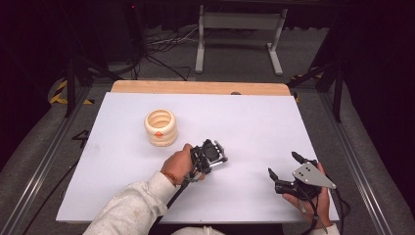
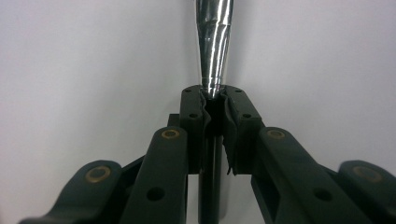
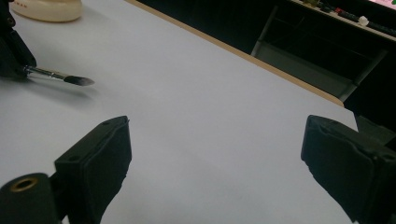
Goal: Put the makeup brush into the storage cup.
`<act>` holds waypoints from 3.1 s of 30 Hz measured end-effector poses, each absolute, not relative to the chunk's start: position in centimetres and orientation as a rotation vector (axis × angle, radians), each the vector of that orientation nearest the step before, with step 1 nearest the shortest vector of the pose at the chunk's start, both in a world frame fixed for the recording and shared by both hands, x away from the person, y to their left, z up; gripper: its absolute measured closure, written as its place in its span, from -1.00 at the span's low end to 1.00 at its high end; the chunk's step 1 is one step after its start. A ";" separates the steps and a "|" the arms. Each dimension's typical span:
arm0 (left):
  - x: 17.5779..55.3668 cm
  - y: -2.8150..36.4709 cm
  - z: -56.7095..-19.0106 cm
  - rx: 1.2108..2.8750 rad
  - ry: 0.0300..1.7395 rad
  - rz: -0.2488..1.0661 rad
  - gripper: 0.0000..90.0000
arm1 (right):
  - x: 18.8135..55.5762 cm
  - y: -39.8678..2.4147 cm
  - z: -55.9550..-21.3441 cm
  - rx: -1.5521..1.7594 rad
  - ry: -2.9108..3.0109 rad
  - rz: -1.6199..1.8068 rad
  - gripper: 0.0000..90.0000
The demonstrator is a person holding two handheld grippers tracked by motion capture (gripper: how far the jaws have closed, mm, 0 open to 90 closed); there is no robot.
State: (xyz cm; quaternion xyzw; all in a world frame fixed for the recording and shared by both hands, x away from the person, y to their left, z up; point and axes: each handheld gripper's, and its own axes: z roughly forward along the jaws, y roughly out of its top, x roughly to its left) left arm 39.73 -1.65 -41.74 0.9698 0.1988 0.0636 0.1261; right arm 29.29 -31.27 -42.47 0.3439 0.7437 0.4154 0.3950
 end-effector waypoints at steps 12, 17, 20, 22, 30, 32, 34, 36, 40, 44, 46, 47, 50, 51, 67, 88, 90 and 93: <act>38.8 4.0 -39.6 2.582 0.624 0.279 0.76 | 29.1 -31.5 -42.3 0.870 1.861 1.082 -0.79; 38.1 6.5 -38.3 2.491 0.616 0.323 0.76 | 29.1 -31.4 -42.3 0.871 1.859 1.083 -0.79; 38.1 7.8 -37.8 2.436 0.624 0.307 0.76 | 29.1 -31.5 -42.4 0.870 1.860 1.091 -0.79; 38.1 8.7 -37.4 2.389 0.645 0.308 0.76 | 29.1 -31.5 -42.4 0.872 1.858 1.100 -0.79; 37.8 11.4 -36.3 2.268 0.654 0.347 0.76 | 29.2 -31.6 -42.5 0.876 1.864 1.111 -0.79; 37.8 11.9 -36.0 2.235 0.658 0.355 0.76 | 29.2 -31.6 -42.5 0.875 1.864 1.112 -0.79; 37.8 12.5 -35.8 2.198 0.654 0.368 0.76 | 29.1 -31.6 -42.4 0.876 1.863 1.113 -0.79; 37.7 13.0 -35.5 2.166 0.655 0.391 0.76 | 29.1 -31.6 -42.4 0.876 1.861 1.116 -0.79; 37.7 13.7 -34.9 2.100 0.640 0.417 0.76 | 29.1 -31.6 -42.4 0.877 1.858 1.118 -0.79; 37.5 14.2 -34.5 2.065 0.644 0.457 0.76 | 29.1 -31.6 -42.4 0.872 1.861 1.117 -0.79; 37.5 14.5 -34.4 2.034 0.644 0.475 0.76 | 29.1 -31.6 -42.4 0.872 1.862 1.116 -0.79; 37.5 14.6 -34.3 2.022 0.642 0.477 0.76 | 29.1 -31.6 -42.4 0.873 1.861 1.117 -0.79; 37.6 15.1 -34.1 1.979 0.637 0.486 0.77 | 29.1 -31.6 -42.4 0.872 1.860 1.118 -0.79; 37.6 15.3 -34.0 1.971 0.636 0.491 0.76 | 29.1 -31.6 -42.4 0.873 1.860 1.116 -0.79; 40.0 17.8 -33.2 1.749 0.650 0.556 0.76 | 29.1 -31.5 -42.4 0.874 1.858 1.116 -0.79; 43.8 19.4 -34.5 1.578 0.601 0.584 0.76 | 29.2 -31.6 -42.4 0.875 1.855 1.119 -0.79; 44.2 19.6 -34.9 1.566 0.597 0.567 0.76 | 29.2 -31.6 -42.4 0.875 1.857 1.117 -0.79; 44.8 19.6 -35.4 1.552 0.594 0.554 0.76 | 29.2 -31.6 -42.5 0.876 1.857 1.118 -0.79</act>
